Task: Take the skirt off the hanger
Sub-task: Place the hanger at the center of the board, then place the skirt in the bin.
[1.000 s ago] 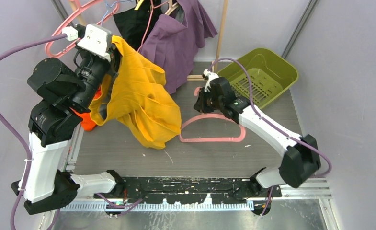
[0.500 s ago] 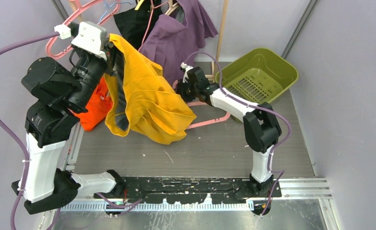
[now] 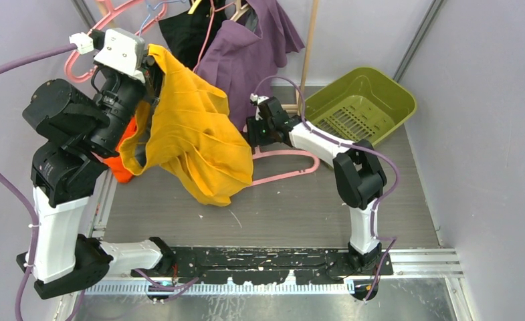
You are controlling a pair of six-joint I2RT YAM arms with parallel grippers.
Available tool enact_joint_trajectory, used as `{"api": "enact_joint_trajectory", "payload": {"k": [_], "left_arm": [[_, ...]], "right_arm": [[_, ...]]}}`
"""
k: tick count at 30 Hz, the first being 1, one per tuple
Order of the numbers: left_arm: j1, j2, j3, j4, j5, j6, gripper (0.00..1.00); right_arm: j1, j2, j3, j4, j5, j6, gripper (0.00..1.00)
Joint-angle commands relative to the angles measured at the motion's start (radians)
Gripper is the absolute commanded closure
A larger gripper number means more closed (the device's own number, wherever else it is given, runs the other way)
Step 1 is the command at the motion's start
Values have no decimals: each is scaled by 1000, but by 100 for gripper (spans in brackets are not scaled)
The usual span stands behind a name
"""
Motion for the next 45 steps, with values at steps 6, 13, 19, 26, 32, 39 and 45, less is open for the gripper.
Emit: {"api": "enact_joint_trajectory", "payload": {"k": [6,13,19,26,32,39,45], "left_arm": [[1,-35,51,111,33,0,100],[-1,-34,55,117,53,-24,100],[0,-7,75,116,79,-48,100],[1,126,170,37,164,-112,100],[-1,223,192,53,270,-230,100],[-31,290,292,55,333,-294,100],[-40,280,346,20,327,-314,100]], "right_arm": [[5,-192,64,-128,280,-199,37],[6,-345,90,-207,298,-280,34],[37,-505,163,-316,168,-341,31],[149,-616,260,-387,92,-359,30],[236,-571,393,-412,107,-404,27],[245,-535,371,-282,158,-488,20],[244,-473,336,-208,241,-531,13]]}}
